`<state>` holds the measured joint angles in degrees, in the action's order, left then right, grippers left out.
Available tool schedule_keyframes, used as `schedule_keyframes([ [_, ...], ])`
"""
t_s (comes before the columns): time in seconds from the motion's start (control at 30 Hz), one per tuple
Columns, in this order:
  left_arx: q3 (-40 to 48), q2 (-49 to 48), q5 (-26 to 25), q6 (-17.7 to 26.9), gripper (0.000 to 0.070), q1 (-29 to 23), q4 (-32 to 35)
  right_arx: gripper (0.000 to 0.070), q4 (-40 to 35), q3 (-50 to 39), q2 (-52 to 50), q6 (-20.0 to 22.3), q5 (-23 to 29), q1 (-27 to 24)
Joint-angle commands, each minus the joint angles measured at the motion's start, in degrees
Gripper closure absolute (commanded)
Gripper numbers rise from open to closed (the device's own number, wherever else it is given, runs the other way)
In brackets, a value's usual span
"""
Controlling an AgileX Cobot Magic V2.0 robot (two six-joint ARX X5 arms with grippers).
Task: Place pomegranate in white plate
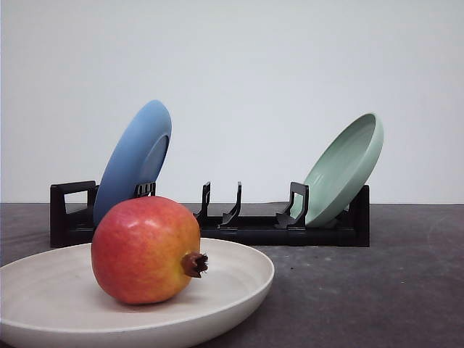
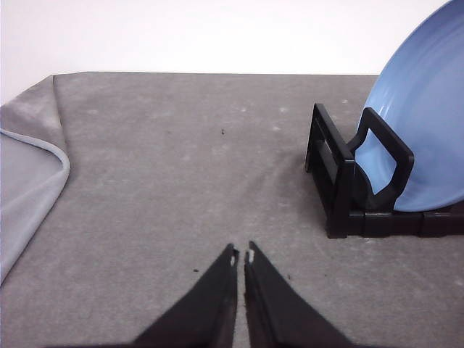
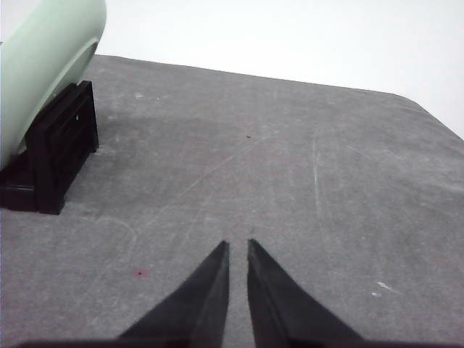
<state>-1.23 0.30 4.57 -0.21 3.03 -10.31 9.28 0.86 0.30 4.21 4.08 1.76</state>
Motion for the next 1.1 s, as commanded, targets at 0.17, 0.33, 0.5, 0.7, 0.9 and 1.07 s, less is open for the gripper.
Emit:
schedule_keyframes([
  [0.17, 0.5, -0.1, -0.1, -0.3, 0.07, 0.0, -0.3, 0.0655, -0.3, -0.3, -0.1, -0.8, 0.0, -0.1],
  [0.33, 0.5, -0.1, -0.1, -0.3, 0.07, 0.0, -0.3, 0.0655, -0.3, -0.3, -0.1, -0.8, 0.0, 0.3],
  [0.5, 0.5, -0.1, -0.1, -0.3, 0.07, 0.0, -0.3, 0.0655, -0.3, -0.3, -0.1, -0.8, 0.0, 0.4],
  [0.7, 0.5, -0.1, -0.1, -0.3, 0.07, 0.0, -0.3, 0.0655, -0.3, -0.3, -0.1, -0.8, 0.0, -0.6],
  [0.9, 0.5, -0.1, -0.1, -0.3, 0.07, 0.0, -0.3, 0.0655, -0.3, -0.3, -0.1, -0.8, 0.0, -1.2],
  [1.07, 0.5, -0.1, -0.1, -0.3, 0.07, 0.0, -0.3, 0.0655, -0.3, -0.3, -0.1, -0.8, 0.0, -1.2],
])
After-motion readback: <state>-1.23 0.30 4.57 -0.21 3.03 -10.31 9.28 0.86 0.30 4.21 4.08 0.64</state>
